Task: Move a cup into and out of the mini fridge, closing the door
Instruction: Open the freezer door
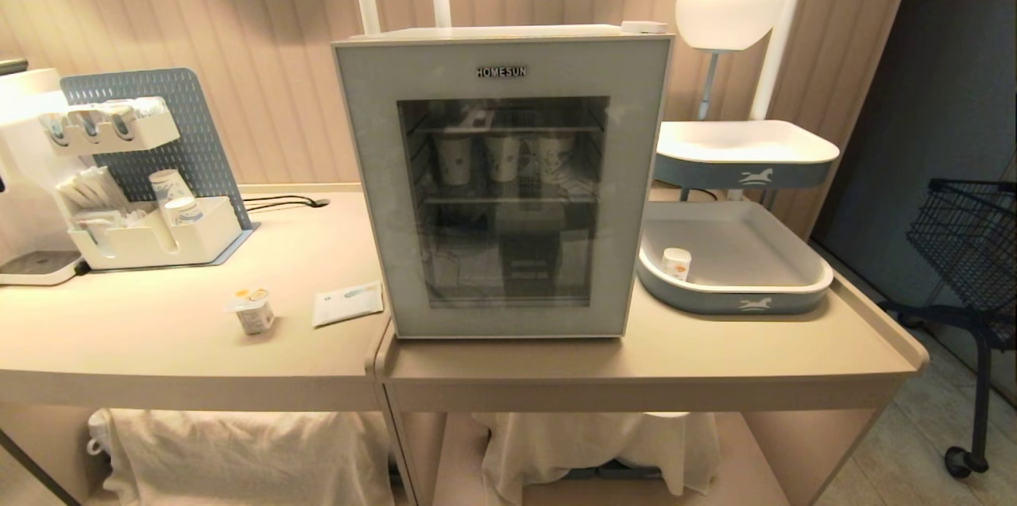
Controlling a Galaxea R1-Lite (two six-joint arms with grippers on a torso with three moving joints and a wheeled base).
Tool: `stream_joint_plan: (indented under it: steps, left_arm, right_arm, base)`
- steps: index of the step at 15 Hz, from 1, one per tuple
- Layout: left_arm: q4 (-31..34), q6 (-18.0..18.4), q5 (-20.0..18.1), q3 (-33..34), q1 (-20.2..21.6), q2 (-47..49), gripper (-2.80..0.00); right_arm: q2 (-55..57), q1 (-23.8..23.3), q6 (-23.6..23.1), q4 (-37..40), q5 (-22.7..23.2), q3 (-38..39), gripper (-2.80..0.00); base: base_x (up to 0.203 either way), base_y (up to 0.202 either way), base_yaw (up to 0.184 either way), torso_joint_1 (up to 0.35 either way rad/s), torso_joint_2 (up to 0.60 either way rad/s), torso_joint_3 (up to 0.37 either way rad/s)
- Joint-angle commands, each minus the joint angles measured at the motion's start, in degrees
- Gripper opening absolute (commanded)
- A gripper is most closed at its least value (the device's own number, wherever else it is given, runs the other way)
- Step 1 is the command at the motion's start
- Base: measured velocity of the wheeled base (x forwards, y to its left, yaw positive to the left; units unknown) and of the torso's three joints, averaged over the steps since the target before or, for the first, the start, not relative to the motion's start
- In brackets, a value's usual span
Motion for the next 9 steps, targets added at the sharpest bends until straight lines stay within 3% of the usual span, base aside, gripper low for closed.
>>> stream_joint_plan:
  steps: [1, 9]
  left_arm:
    - [-0.03, -0.01, 0.0, 0.0, 0.01, 0.07, -2.8]
    - [-0.03, -0.01, 0.0, 0.0, 0.01, 0.07, -2.8]
  right_arm:
    - [0.06, -0.02, -0.01, -0.01, 0.0, 0.0, -2.8]
    - [0.13, -0.02, -0.01, -0.01, 0.0, 0.0, -2.8]
  base:
    - [0.0, 0.0, 0.0, 0.0, 0.0, 0.0]
    - [0.0, 0.0, 0.0, 0.0, 0.0, 0.0]
